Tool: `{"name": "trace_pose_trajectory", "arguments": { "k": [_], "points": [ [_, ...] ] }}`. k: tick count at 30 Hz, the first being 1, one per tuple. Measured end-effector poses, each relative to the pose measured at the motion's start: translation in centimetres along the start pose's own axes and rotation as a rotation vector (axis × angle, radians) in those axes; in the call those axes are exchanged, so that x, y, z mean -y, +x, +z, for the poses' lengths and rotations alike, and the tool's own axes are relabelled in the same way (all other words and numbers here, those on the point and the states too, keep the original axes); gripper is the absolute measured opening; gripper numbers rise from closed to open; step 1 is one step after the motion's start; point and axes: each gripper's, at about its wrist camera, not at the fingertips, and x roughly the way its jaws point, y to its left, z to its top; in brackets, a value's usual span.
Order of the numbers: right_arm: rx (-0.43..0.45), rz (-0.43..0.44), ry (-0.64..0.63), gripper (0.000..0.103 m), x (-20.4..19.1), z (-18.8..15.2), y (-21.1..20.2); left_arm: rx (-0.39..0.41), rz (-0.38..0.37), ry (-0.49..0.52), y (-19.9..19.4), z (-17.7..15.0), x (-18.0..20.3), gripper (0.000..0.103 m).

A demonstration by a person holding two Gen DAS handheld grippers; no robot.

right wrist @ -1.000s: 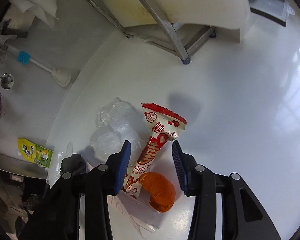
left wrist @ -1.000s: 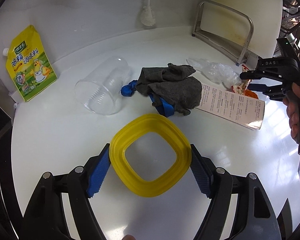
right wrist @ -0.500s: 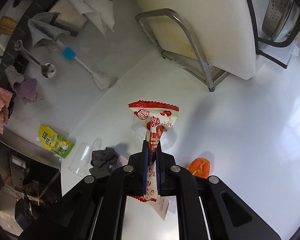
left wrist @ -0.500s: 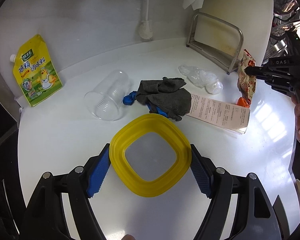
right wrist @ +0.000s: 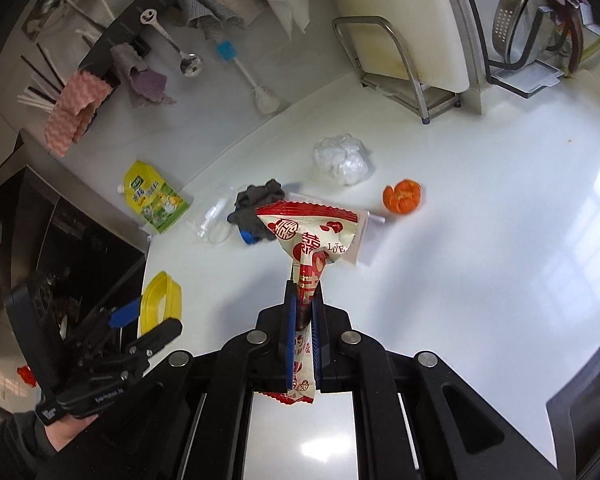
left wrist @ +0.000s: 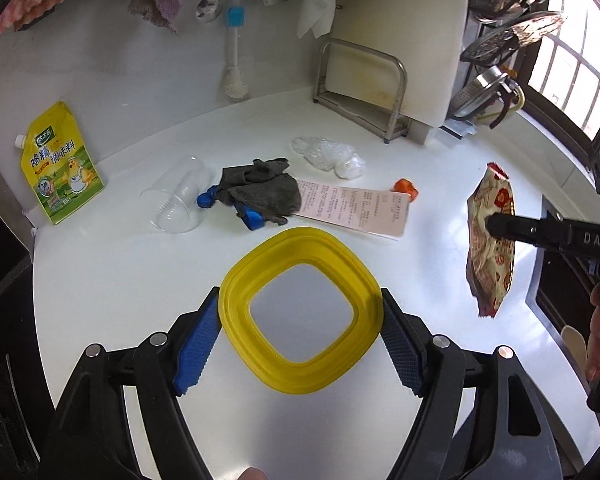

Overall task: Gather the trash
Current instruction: 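Carry the yellow lid and wrapper over the bin and release both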

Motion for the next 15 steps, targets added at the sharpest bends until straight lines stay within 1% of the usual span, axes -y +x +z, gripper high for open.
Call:
{"name": "trace_pose_trajectory", "arguments": {
  "k": [4,13,15],
  "points": [
    [-0.02,-0.031,-0.016,0.007,0.2,-4.0,-2.3,-0.008,-0.042,0.035,-1.5,-1.3,2.2,0.073],
    [-0.053,-0.083,0.026,0.007,1.7,-12.6,-6.4,-0.037,-0.133,0.131,-4.2,-4.6,7.8,0.073],
    [-0.057,-0.083,0.051,0.007,2.2,-14.2,-7.2,-0.044,-0.151,0.153,-4.7,-5.4,8.9,0.073]
  ]
}}
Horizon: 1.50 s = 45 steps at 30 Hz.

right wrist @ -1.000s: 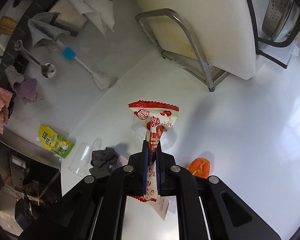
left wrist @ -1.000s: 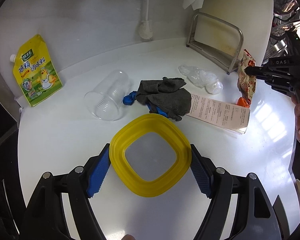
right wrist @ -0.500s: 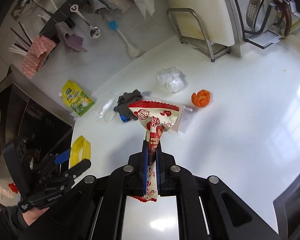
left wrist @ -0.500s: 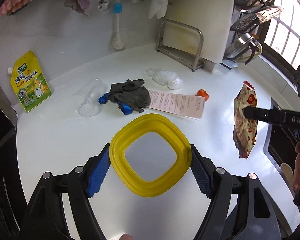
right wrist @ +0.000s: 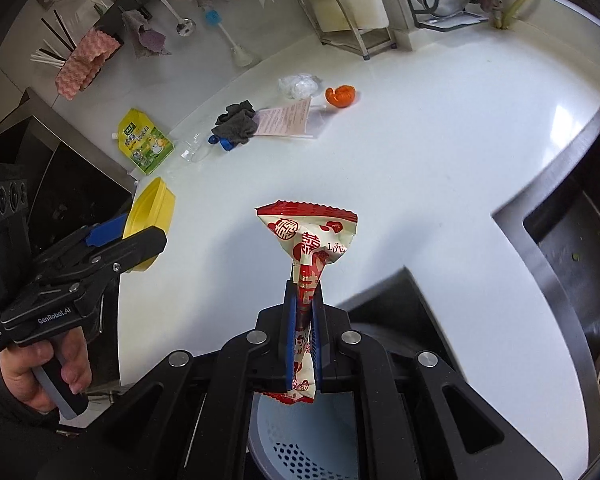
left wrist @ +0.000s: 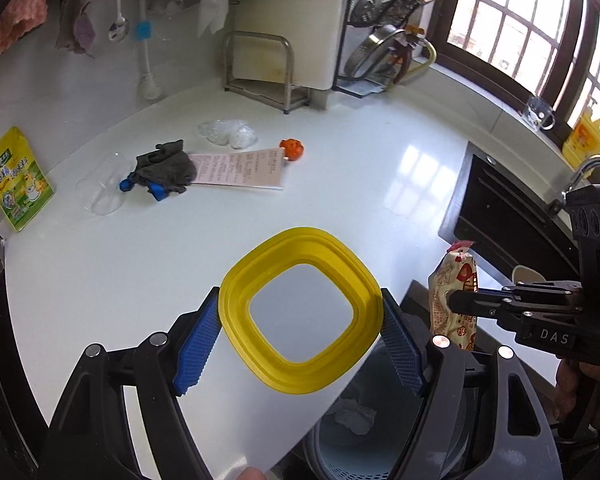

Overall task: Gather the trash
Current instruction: 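Carry the yellow lid and wrapper over the bin and release both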

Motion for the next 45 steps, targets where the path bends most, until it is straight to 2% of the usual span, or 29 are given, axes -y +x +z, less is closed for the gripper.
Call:
{"name": "trace_pose_trajectory", "arguments": {
  "k": [7,16,22,32,45],
  "points": [
    [-0.024,-0.039,0.03,0.007,1.3,-5.1,-1.8,-0.055,-0.064,0.052,-0.4,-2.6,3.2,0.073],
    [-0.077,-0.071,0.059,0.007,2.0,-9.1,-1.6,-0.144,-0.131,0.09,0.5,-5.8,5.9,0.073],
    [-0.119,-0.119,0.013,0.007,1.7,-10.5,-0.8,-0.193,-0.158,0.123,1.3,-7.5,7.1,0.073],
    [-0.197,-0.192,-0.06,0.007,1.8,-12.5,0.6,-0.277,-0.143,0.178,3.8,-10.4,8.1,0.073],
    [-0.217,-0.232,-0.094,0.007,2.4,-12.8,1.2,-0.351,-0.138,0.268,6.3,-12.9,9.0,0.073]
  ]
}}
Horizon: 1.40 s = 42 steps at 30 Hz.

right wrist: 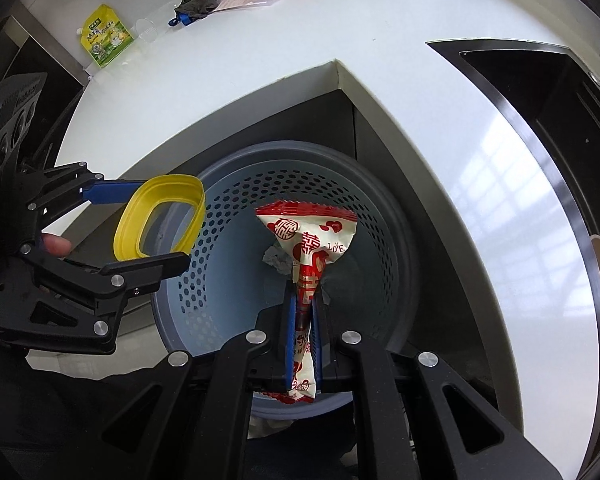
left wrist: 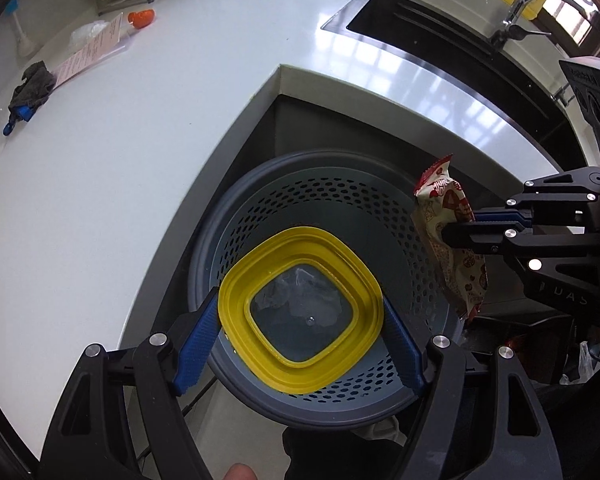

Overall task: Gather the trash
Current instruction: 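Carry the yellow lid and wrapper over the bin and release both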

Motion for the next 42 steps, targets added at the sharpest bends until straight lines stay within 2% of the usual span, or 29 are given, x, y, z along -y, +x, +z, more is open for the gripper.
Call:
{"name": "trace_pose_trajectory", "arguments": {
  "k": [20,40,41,42],
  "points": [
    [-0.021,-0.007,-0.013,0.007,-0.3,0.5,0.8,-0.038,-0.028,0.029,0.9,-0.8,0.4,0.074],
    [-0.058,-0.018,-0.038,0.007,-0.6,1.3,2.8,-0.072,-0.041,0.048,3.6,-0.6,1.1,0.075],
    [-0.057,-0.018,-0.037,0.01,-0.6,1.3,2.8,-0.069,-0.04,0.047,3.6,-0.5,1.0,0.077],
    [-0.056,-0.017,-0.034,0.019,-0.6,1.3,2.7,-0.065,-0.038,0.043,3.6,-0.5,1.0,0.077]
  ]
}}
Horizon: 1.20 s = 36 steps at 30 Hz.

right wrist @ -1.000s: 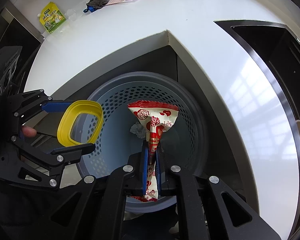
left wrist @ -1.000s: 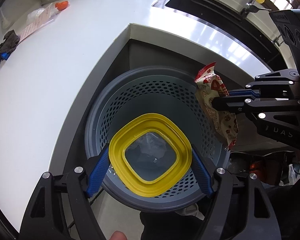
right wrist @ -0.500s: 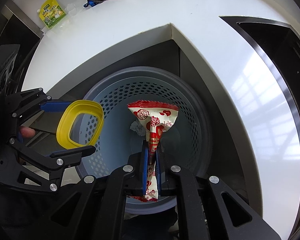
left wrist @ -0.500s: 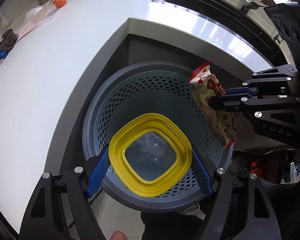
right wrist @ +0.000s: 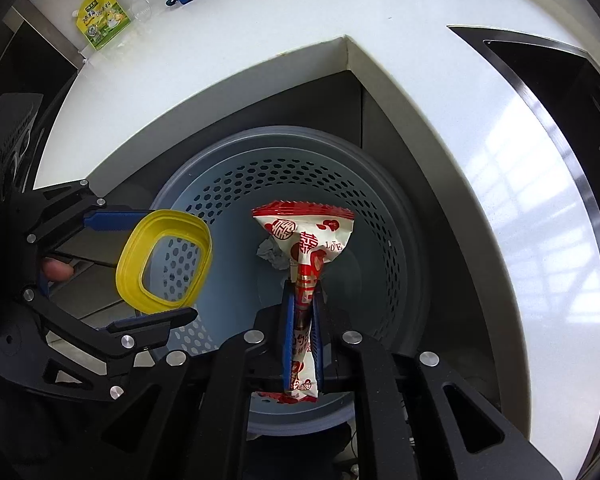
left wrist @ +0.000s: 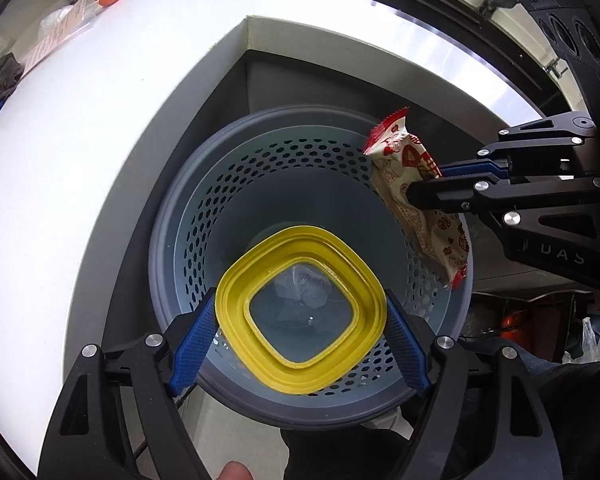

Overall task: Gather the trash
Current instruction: 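Carry the yellow lid and wrapper over the bin and release both, then return to the counter and grasp the grey cloth with the left tool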

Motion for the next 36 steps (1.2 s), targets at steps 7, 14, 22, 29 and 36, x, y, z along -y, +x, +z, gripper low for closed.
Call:
{"name": "trace_pose_trajectory", "arguments": {
  "k": [7,14,22,29,36],
  "points": [
    [0.017,-0.013,0.009,0.034,0.0,0.1,-0.4,0.006,-0.007,-0.005,-0.2,-0.1,-0.1,0.08],
    [0.039,-0.007,0.027,0.036,0.2,0.5,-1.1,0.032,-0.006,-0.026,-1.4,-0.2,-0.5,0.082],
    [0.13,0.045,0.066,0.053,1.4,1.6,-3.6,0.139,0.011,-0.092,-5.4,0.6,-2.4,0.085],
    [0.212,0.096,0.068,0.055,1.4,4.4,-5.7,0.266,0.085,-0.206,-9.6,2.5,-6.6,0.091],
    [0.247,0.104,0.045,0.055,1.5,8.1,-6.8,0.355,0.222,-0.318,-12.8,4.4,-12.9,0.093]
  ]
}}
